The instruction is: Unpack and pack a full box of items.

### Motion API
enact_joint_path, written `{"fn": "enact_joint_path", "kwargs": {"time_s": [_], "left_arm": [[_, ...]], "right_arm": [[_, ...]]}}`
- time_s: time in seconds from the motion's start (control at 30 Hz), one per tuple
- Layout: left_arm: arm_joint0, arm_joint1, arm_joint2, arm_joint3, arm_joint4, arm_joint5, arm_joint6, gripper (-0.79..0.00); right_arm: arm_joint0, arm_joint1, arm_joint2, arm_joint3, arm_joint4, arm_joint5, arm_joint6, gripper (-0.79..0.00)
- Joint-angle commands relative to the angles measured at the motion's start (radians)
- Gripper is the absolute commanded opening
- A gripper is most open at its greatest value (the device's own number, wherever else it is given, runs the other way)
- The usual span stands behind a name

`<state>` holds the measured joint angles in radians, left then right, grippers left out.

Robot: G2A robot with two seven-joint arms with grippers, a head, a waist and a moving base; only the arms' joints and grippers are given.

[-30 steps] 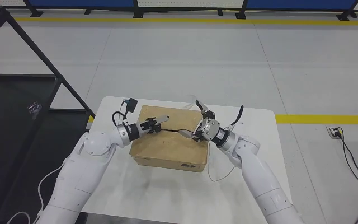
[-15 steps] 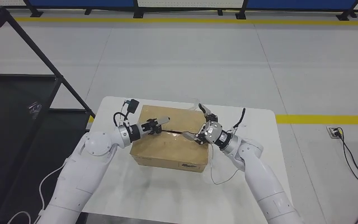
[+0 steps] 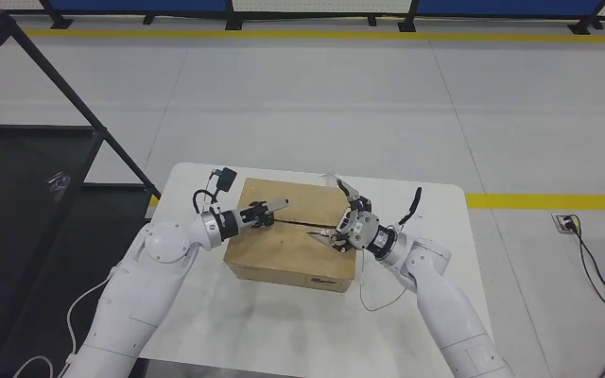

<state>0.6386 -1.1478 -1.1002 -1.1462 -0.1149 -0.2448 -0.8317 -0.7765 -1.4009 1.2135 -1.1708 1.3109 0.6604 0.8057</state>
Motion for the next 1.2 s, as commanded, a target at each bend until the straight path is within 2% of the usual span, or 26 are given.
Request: {"fn": "enact_joint_path", "kwargs": {"time_s": [0.0,0.4,0.8,0.97,1.17], "left_arm": [[0.002,-0.001,0.000,-0.002,-0.002,0.000,0.000,0.000],[0.005,-0.003,0.001,0.005,-0.001,-0.003,-0.006,0.000],[0.010,-0.002,-0.005,0.009,0.000,-0.007,-0.009,0.000],[0.018,-0.001,-0.016,-0.010,-0.006,-0.020,0.002,0.000],[0.031,0.006,-0.049,-0.050,-0.007,-0.030,0.013,0.000]], "right_arm": [[0.003,0.002,-0.003,-0.001,-0.018,-0.005,0.001,0.000],[-0.036,0.021,0.021,-0.087,-0.116,-0.051,-0.064,0.000],[-0.098,0.039,0.071,-0.190,-0.172,-0.111,-0.187,0.000],[-0.138,0.047,0.123,-0.240,-0.202,-0.230,-0.219,0.000],[-0.206,0.061,0.202,-0.313,-0.203,-0.380,-0.088,0.000]]}}
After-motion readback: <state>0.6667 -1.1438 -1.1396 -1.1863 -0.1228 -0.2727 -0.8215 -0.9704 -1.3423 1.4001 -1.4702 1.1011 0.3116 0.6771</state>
